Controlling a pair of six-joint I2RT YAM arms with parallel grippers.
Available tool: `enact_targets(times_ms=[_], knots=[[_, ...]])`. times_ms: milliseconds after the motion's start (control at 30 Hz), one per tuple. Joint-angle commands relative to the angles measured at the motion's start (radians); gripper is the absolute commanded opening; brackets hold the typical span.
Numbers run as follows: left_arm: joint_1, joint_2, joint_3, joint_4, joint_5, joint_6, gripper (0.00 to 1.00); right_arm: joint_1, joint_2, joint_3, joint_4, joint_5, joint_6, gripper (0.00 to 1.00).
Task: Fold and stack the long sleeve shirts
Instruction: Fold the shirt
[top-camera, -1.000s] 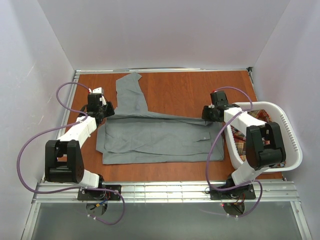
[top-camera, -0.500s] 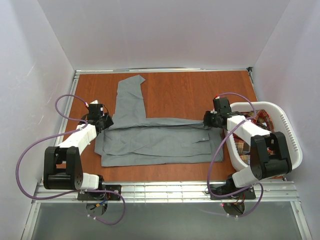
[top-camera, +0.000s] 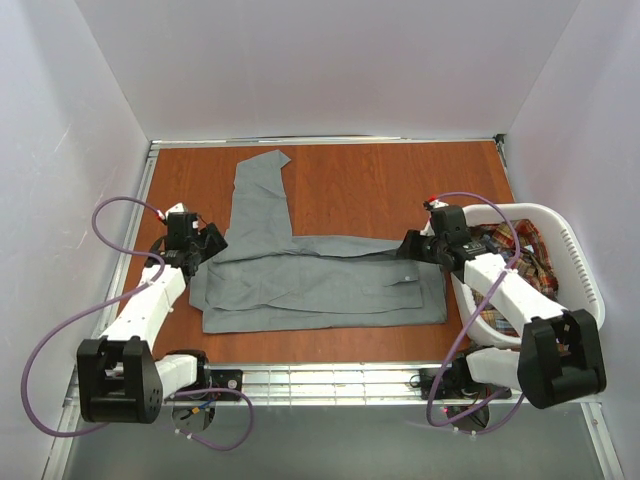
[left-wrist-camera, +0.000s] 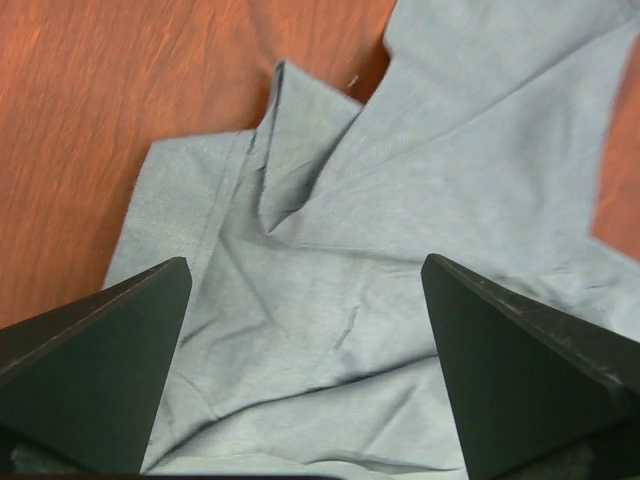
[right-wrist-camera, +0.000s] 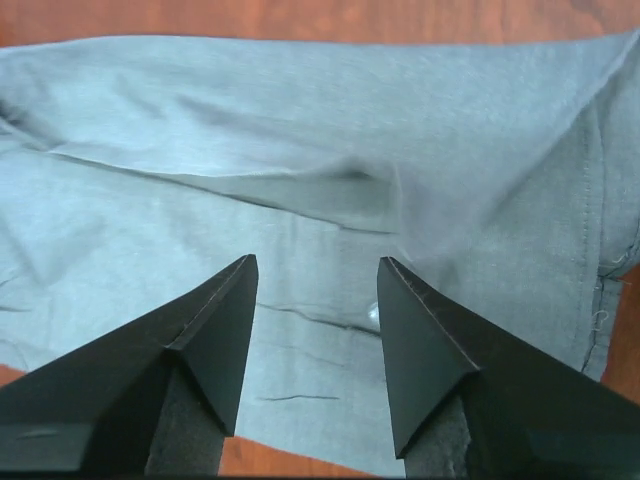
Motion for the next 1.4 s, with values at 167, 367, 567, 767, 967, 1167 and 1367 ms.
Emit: enact_targets(times_ms=[167, 367, 567, 767, 967, 1167, 1367], knots=[[0.000, 0.056, 0.066, 0.009, 0.089, -0.059, 0.90, 0.026, -0.026, 0.132, -0.057, 0.043, -0.106, 0.47], [0.000, 0.191, 0.071, 0.086, 0.081, -0.123, 0.90, 0.084, 0.078, 0.204, -0.026, 0.046, -0.141, 0.47], [0.035, 0.313, 0.071, 0.080, 0.029, -0.200, 0.88, 0.149, 0.253, 0.216, 0.035, 0.093, -0.131, 0.46], [0.169, 0.308, 0.033, 0.068, 0.025, -0.205, 0.86, 0.236, 0.360, 0.183, 0.027, 0.135, -0.137, 0.46], [0.273, 0.320, 0.049, 0.052, 0.069, -0.168, 0.86, 0.304, 0.348, 0.132, -0.061, 0.207, -0.151, 0.46], [0.291, 0.242, 0.115, 0.045, 0.133, -0.091, 0.89, 0.304, 0.249, 0.143, -0.124, 0.208, -0.172, 0.47], [0.265, 0.199, 0.138, 0.268, 0.327, 0.025, 0.90, 0.304, 0.157, 0.253, -0.141, 0.147, -0.201, 0.54]])
